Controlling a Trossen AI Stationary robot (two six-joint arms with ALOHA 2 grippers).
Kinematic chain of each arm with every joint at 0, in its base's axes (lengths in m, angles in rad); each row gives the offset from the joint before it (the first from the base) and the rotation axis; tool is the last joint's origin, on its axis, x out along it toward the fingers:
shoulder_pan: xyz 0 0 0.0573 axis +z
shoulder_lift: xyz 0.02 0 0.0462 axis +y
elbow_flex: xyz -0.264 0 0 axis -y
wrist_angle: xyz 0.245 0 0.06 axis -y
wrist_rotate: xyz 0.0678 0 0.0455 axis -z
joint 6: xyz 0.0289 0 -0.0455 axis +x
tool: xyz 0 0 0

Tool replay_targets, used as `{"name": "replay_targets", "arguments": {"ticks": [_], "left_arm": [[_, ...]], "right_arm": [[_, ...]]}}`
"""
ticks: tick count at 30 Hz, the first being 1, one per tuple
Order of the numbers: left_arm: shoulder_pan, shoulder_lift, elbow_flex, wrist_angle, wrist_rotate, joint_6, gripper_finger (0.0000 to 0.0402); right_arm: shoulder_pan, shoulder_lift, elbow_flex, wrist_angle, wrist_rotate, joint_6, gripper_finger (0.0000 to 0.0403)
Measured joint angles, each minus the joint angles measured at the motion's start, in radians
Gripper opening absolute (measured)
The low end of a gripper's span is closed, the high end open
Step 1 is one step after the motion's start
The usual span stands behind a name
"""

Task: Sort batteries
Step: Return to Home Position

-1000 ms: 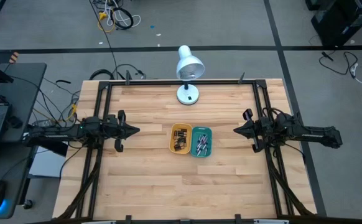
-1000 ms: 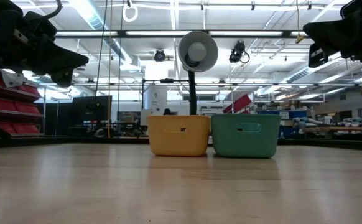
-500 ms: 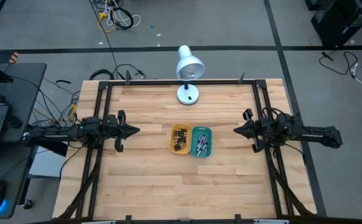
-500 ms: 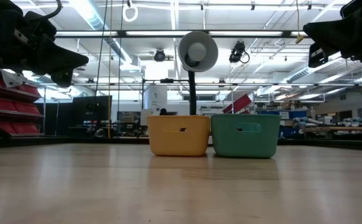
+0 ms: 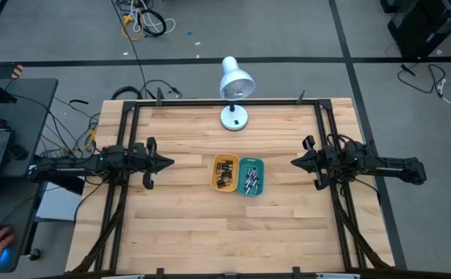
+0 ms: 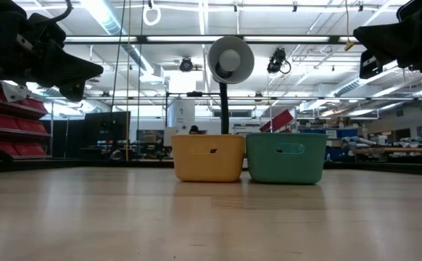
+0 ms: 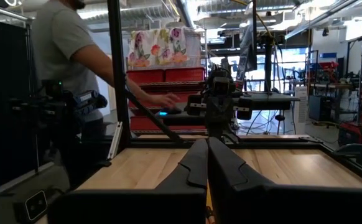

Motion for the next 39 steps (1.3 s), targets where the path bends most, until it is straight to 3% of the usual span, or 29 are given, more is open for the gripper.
{"name": "replay_targets", "arguments": {"ticks": [39], "left_arm": [[0.000,0.000,0.000,0.000,0.000,0.000,0.0028]], "right_arm": [[0.000,0.000,0.000,0.000,0.000,0.000,0.0006]]}}
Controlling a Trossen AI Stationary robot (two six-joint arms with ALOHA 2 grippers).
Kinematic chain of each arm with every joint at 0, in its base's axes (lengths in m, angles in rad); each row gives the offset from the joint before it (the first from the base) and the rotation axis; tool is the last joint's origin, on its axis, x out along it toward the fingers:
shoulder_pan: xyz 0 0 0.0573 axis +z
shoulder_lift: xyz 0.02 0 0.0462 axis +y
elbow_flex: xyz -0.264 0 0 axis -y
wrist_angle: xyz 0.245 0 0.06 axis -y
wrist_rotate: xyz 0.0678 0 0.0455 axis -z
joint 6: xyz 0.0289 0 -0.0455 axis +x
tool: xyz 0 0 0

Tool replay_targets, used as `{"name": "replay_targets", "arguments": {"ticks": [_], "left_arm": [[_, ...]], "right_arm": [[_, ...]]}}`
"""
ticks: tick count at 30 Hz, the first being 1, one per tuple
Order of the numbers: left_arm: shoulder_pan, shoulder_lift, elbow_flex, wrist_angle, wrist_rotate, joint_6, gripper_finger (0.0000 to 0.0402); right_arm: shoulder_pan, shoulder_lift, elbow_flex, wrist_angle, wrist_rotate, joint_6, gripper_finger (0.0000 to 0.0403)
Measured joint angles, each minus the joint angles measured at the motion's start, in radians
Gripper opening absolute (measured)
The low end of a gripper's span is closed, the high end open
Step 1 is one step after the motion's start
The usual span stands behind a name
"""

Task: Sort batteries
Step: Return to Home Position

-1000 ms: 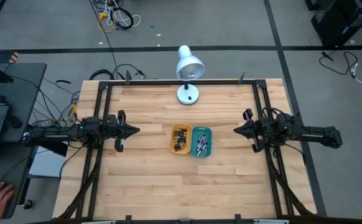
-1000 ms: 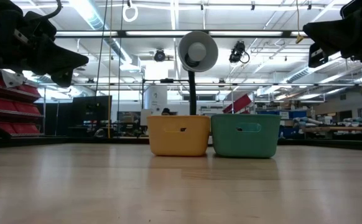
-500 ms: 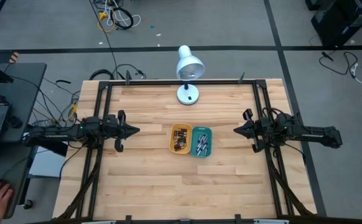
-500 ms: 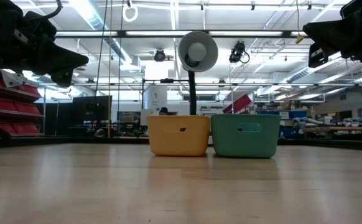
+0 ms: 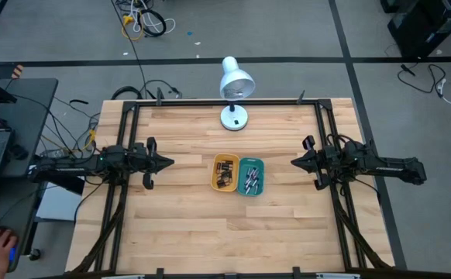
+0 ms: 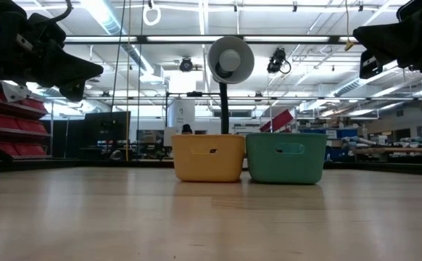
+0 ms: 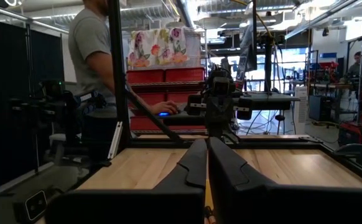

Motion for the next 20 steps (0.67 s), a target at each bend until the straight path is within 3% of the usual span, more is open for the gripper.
{"name": "replay_targets", "arguments": {"ticks": [20], "left_arm": [[0.000,0.000,0.000,0.000,0.000,0.000,0.0028]], "right_arm": [[0.000,0.000,0.000,0.000,0.000,0.000,0.0005]]}}
